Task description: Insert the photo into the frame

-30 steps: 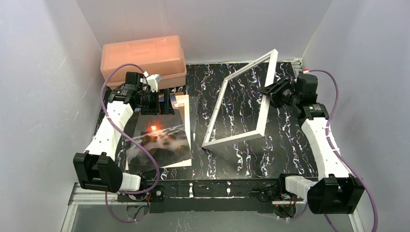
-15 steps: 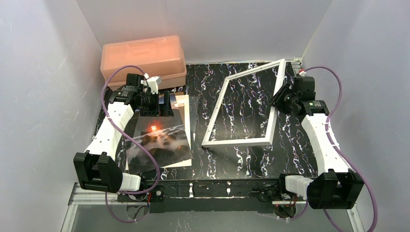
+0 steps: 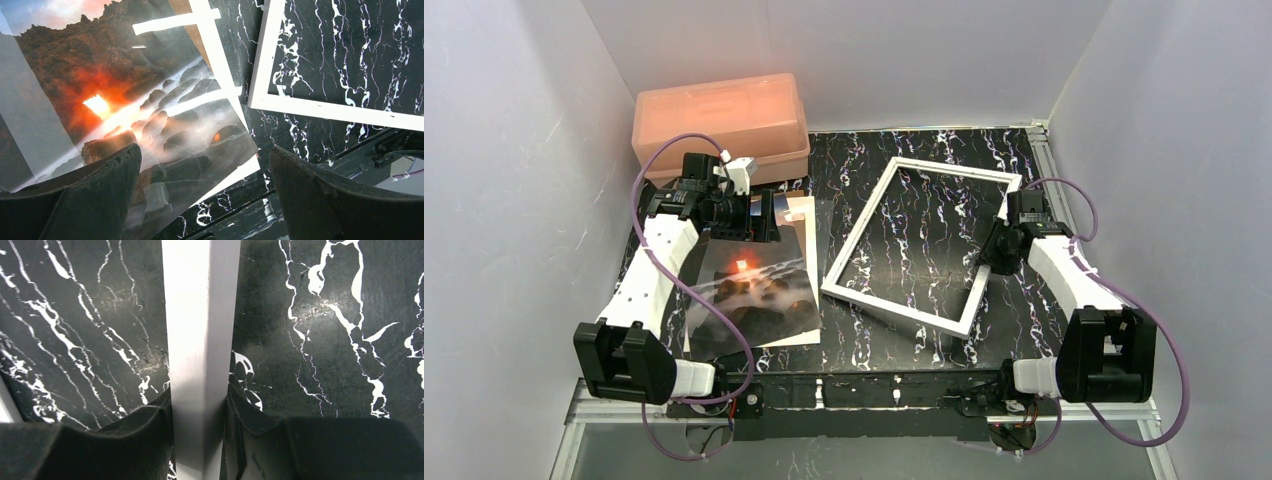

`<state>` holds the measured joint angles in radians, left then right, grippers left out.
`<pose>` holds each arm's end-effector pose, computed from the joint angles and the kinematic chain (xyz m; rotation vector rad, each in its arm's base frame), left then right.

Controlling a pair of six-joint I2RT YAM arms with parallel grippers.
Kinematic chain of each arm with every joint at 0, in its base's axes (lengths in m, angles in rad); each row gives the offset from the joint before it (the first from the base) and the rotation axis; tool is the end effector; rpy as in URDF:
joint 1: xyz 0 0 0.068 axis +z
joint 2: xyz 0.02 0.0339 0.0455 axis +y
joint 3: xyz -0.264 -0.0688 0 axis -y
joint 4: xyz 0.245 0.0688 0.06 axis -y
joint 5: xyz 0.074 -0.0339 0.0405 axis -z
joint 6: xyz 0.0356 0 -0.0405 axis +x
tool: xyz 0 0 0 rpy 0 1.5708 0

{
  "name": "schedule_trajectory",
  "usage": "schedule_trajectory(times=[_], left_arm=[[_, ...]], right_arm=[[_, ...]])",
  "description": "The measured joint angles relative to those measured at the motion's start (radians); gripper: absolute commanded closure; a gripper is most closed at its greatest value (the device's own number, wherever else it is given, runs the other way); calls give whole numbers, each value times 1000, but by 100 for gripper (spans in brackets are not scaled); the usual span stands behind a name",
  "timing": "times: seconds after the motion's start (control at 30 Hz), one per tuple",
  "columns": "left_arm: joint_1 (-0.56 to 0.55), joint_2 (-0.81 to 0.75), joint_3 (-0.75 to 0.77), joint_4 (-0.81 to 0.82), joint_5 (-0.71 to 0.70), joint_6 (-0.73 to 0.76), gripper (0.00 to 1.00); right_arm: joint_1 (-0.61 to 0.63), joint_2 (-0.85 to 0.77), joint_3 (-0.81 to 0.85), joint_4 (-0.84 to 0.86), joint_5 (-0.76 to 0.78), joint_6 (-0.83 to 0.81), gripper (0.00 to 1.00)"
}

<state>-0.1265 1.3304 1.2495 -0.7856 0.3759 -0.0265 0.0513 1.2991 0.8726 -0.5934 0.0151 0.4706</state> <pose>0.2717 -0.0477 0.3283 0.2897 2.4069 -0.5265 0.2541 0.0125 0.2277 0.5466 2.5422 0.1706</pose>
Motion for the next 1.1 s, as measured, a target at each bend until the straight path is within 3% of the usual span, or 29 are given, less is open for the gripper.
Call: schedule_trajectory(times=[0.53, 0.9, 1.1], left_arm=[[0, -27, -32, 0, -7, 44, 2], [-5, -17, -82, 18, 19, 55, 2], [-58, 63, -100, 66, 23, 89, 2]], right_arm=[[-1, 141, -60, 115, 51, -31, 32], [-23, 150, -51, 124, 136, -35, 34], [-38, 259, -11, 172, 130, -42, 33]])
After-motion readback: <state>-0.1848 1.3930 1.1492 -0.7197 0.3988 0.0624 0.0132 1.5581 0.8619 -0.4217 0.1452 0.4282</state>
